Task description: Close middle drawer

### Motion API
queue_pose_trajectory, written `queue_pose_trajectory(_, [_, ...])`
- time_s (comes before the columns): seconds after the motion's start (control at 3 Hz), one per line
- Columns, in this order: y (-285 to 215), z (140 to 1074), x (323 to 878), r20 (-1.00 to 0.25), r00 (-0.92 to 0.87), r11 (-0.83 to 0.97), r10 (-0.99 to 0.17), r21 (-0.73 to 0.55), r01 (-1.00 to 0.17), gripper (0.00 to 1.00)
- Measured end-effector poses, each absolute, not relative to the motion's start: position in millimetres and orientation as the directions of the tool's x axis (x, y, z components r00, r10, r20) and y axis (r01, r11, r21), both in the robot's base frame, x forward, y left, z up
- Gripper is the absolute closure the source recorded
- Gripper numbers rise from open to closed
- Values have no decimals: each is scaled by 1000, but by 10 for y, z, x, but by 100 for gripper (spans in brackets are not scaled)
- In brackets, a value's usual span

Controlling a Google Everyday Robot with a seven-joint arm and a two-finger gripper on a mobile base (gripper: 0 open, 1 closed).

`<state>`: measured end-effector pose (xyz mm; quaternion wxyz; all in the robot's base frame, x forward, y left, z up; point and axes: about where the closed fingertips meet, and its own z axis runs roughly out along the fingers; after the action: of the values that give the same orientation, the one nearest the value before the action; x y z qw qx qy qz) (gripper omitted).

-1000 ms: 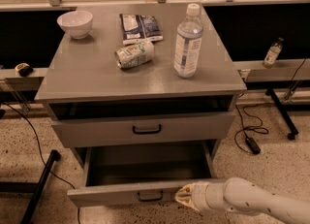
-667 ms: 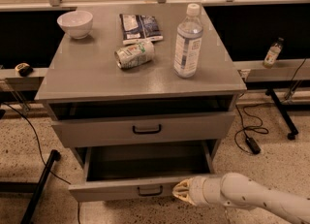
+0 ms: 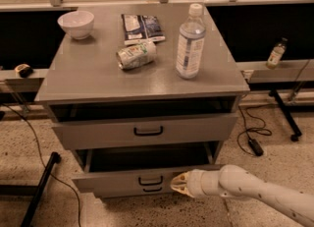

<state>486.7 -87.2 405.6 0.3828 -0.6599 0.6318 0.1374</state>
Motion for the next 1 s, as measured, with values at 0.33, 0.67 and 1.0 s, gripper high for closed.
queue_pose_trajectory(0.33, [-811, 4056, 5179, -678, 214, 71, -703, -366, -928, 100])
queue_pose_trajectory(0.67, [-766, 4060, 5365, -685, 237, 62, -689, -381, -922, 100])
queue_pose_trajectory(1.0, [-704, 4078, 5556, -689, 271, 41, -673, -400, -916, 100])
